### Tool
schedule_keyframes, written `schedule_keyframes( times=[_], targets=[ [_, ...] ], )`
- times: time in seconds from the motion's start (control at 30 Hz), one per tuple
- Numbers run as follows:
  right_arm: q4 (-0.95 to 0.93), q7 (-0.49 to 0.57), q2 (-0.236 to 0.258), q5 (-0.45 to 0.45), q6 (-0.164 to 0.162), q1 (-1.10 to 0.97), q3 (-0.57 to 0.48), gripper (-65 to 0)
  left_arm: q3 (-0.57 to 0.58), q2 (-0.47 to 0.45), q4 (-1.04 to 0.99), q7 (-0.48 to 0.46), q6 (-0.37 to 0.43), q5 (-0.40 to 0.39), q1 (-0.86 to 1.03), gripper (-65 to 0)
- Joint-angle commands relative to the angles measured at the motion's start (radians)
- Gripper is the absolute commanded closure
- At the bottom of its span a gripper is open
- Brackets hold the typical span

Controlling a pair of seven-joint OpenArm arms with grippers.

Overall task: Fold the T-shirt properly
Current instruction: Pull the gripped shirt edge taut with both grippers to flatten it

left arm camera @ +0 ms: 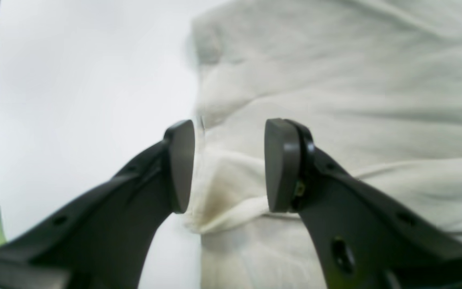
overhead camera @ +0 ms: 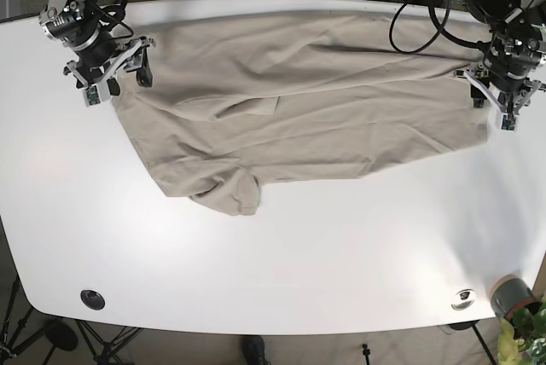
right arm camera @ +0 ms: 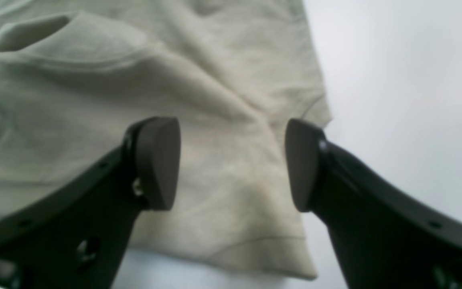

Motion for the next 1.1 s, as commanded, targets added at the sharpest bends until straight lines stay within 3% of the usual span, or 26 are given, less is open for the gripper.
schedule_keyframes(
  times=[0.0, 0.27, 0.47, 0.57, 1.07],
  targets=[
    [0.023, 0.024, 0.009, 0.032, 0.006, -0.012, 0.005, -39.2, -0.005, -0.016, 0.02, -0.007, 0.002, -0.008, -0.002, -26.1],
    [0.016, 0.024, 0.009, 0.026, 0.006, -0.021, 0.002, -38.7, -0.005, -0.018, 0.008, -0.013, 0.002, -0.008, 0.061, -26.1],
    [-0.092, 0.027, 0.012, 0.026, 0.006, 0.02, -0.004, -38.7, -0.005, -0.016, -0.084, -0.102, 0.002, -0.002, 0.066, -25.8],
    [-0.168, 0.029, 0.038, 0.026, 0.006, 0.043, -0.004, -38.7, -0.005, -0.016, -0.125, -0.136, 0.002, -0.002, 0.069, -25.8],
    [-0.265, 0.032, 0.047, 0.026, 0.006, 0.012, -0.002, -38.5, -0.006, -0.018, -0.162, -0.139, 0.002, -0.006, 0.178, -25.7]
  ],
)
